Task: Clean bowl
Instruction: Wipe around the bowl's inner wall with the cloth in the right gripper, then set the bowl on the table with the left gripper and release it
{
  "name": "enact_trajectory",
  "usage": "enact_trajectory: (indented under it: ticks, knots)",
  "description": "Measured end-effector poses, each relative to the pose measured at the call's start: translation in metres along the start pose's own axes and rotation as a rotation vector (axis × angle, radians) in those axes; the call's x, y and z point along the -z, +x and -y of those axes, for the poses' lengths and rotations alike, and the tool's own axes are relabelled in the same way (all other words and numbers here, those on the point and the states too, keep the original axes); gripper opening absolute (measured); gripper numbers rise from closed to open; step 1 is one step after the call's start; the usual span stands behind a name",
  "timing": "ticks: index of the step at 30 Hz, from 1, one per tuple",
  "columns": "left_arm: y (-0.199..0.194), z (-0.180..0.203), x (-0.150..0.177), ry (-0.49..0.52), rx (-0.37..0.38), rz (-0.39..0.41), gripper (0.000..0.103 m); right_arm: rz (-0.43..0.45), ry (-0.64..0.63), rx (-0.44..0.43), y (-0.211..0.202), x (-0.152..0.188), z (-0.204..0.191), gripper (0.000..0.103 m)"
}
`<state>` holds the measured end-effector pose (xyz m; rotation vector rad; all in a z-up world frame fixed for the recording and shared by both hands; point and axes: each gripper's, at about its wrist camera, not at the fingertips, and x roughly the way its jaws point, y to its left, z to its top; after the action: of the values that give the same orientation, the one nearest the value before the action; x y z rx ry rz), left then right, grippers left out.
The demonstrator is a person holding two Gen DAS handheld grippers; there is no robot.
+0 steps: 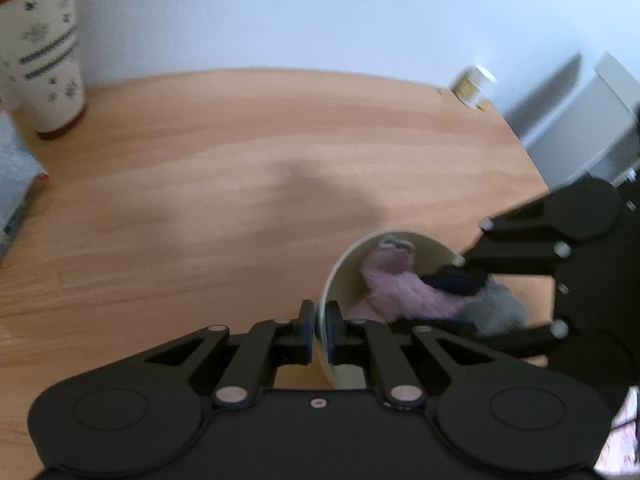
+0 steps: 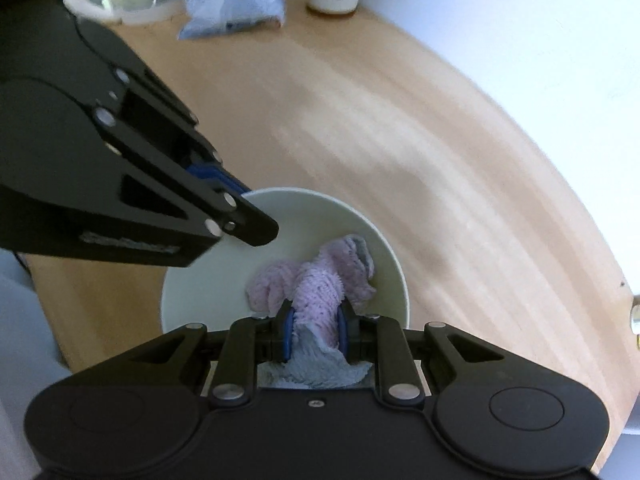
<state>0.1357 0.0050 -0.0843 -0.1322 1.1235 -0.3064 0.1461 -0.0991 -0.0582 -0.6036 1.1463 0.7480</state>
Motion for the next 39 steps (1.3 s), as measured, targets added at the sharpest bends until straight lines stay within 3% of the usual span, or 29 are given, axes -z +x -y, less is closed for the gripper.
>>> enact_trajectory:
  ticks: [8, 9, 10, 12, 15, 18, 22, 26, 29, 35, 39]
  knots:
    - [-0.001, -0.003, -0.012, -0.055, -0.007, 0.021, 0.010, 0.143, 0.023, 0.011, -0.016, 0.002, 0.006, 0.023]
    - [-0.004, -0.005, -0.013, -0.081, -0.003, 0.035, 0.018, 0.180, 0.034, 0.011, -0.023, 0.004, 0.006, 0.023]
    - [-0.006, -0.006, -0.014, -0.107, 0.002, 0.048, 0.033, 0.221, 0.047, 0.012, -0.026, 0.008, 0.004, 0.023]
    - [-0.014, -0.005, -0.016, -0.127, 0.001, 0.075, 0.046, 0.262, 0.084, 0.010, -0.031, 0.013, 0.005, 0.023]
    - [-0.024, 0.000, -0.018, -0.110, -0.005, 0.100, 0.047, 0.328, 0.201, 0.001, -0.052, 0.030, 0.017, 0.023]
    - [-0.031, 0.005, -0.018, -0.110, -0.032, 0.093, 0.060, 0.388, 0.330, -0.005, -0.072, 0.054, 0.031, 0.023]
    - [-0.035, 0.007, -0.014, -0.158, -0.060, 0.067, 0.076, 0.402, 0.422, 0.016, -0.092, 0.087, 0.055, 0.023]
    - [-0.034, 0.012, -0.012, -0.223, -0.094, 0.005, 0.083, 0.377, 0.552, 0.055, -0.085, 0.125, 0.076, 0.023]
    - [-0.037, 0.020, -0.009, -0.215, -0.131, 0.021, 0.101, 0.352, 0.623, 0.058, -0.067, 0.136, 0.084, 0.023]
    - [-0.038, 0.030, 0.000, -0.209, -0.259, 0.015, 0.103, 0.297, 0.744, 0.044, -0.024, 0.165, 0.099, 0.024]
    - [-0.044, 0.036, 0.011, -0.248, -0.273, 0.025, 0.103, 0.271, 0.772, 0.041, -0.004, 0.176, 0.103, 0.029]
